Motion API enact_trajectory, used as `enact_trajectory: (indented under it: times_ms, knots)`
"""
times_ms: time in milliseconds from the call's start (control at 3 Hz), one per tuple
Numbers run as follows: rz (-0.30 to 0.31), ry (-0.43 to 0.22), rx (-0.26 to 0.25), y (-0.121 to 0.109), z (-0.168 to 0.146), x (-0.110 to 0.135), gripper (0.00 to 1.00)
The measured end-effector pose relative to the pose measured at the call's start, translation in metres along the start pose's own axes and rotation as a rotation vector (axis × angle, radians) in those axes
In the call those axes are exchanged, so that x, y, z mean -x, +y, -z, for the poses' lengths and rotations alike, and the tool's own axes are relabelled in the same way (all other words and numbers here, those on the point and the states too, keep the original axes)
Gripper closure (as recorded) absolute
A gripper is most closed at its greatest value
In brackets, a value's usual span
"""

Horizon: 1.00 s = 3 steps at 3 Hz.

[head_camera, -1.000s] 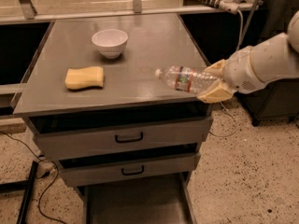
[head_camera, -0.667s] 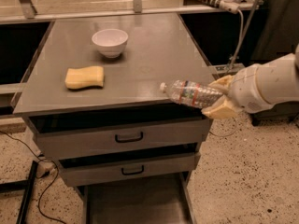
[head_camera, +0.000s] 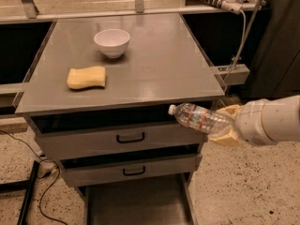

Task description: Place water bottle into bottom drawer

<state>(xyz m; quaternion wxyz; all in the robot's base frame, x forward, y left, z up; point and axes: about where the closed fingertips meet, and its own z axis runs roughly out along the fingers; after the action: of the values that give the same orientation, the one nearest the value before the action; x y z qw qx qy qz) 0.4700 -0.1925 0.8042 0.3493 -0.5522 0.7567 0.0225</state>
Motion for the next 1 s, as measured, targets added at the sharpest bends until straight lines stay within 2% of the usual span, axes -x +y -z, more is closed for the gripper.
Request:
enact_trajectory:
  times_ms: [333,667,1000]
  knots:
    - [-0.046,0.015,-0.001,0.012,-0.016,-0.021,1.0]
    - [-0.046,0.015,-0.001,0.012,-0.016,-0.021,1.0]
    - [-0.063,0.006,0.049,0.032,-0.034,-0.026,1.0]
